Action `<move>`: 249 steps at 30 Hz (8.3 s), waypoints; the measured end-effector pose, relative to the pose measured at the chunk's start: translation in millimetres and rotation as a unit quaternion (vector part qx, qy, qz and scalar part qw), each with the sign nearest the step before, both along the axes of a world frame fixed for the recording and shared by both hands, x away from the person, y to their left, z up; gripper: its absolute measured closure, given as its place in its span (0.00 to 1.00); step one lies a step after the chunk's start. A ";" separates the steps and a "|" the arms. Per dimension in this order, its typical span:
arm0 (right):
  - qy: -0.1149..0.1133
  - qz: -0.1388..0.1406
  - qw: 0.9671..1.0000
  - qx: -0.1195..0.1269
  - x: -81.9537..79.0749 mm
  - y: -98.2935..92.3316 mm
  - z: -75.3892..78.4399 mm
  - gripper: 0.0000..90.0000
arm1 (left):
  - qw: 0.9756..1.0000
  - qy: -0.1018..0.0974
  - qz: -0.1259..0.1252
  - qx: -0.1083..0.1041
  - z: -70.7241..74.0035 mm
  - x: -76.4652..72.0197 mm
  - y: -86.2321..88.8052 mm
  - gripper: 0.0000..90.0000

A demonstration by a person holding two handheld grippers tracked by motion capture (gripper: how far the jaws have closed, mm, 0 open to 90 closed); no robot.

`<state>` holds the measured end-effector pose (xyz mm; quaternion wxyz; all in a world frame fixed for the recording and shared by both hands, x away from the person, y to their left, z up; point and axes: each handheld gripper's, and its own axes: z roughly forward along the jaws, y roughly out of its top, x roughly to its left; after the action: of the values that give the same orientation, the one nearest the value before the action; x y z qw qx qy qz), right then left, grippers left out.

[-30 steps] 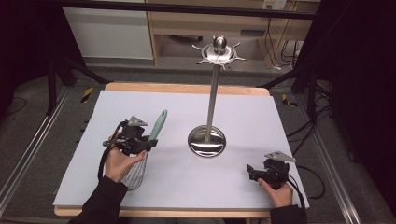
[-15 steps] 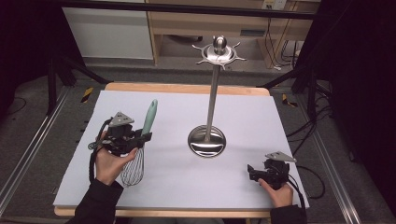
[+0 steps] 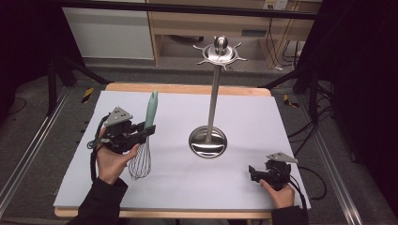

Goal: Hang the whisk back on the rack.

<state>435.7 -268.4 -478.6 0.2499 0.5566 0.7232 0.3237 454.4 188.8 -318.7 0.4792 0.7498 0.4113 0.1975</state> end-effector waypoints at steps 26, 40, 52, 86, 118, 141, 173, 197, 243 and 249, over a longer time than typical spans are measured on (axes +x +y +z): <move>0.001 0.000 1.000 -0.003 1.2 0.9 -1.2 0.06 | 0.998 -0.058 -0.030 -0.025 41.6 -0.9 -22.0 0.76; 0.002 -0.001 1.000 -0.002 1.5 0.8 -1.5 0.06 | 0.996 -0.071 -0.049 -0.018 54.3 3.8 -40.7 0.76; 0.005 -0.004 1.000 0.001 1.8 0.4 -1.8 0.06 | 0.995 -0.080 -0.061 -0.017 67.6 6.4 -50.7 0.76; 0.006 -0.006 1.000 0.009 1.7 -0.2 -1.3 0.06 | 0.994 -0.083 -0.075 0.004 85.8 18.5 -78.9 0.76; 0.002 0.003 1.000 0.007 2.0 -1.2 -1.0 0.06 | 0.994 -0.068 -0.083 0.021 84.2 37.3 -102.4 0.76; 0.006 0.001 1.000 0.005 2.3 -0.3 -1.4 0.06 | 0.993 -0.078 -0.083 0.003 71.0 53.2 -116.8 0.76; 0.007 0.004 1.000 0.001 2.7 0.0 -1.9 0.06 | 0.993 -0.086 -0.081 -0.009 64.8 60.1 -124.9 0.72; 0.007 0.003 1.000 0.000 2.9 0.2 -2.3 0.06 | 0.992 -0.095 -0.081 0.006 49.3 45.8 -113.2 0.47; 0.011 -0.002 1.000 -0.003 3.3 -2.4 -4.2 0.06 | 0.999 -0.007 -0.036 0.026 -76.7 19.1 -27.2 0.41; 0.017 -0.012 1.000 -0.004 3.7 -3.3 -5.2 0.06 | 0.999 0.008 -0.022 0.034 -92.8 17.0 -10.1 0.38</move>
<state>439.5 -271.7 -483.8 0.2434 0.5694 0.7220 0.3086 471.4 178.7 -411.5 0.4540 0.7760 0.3918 0.1953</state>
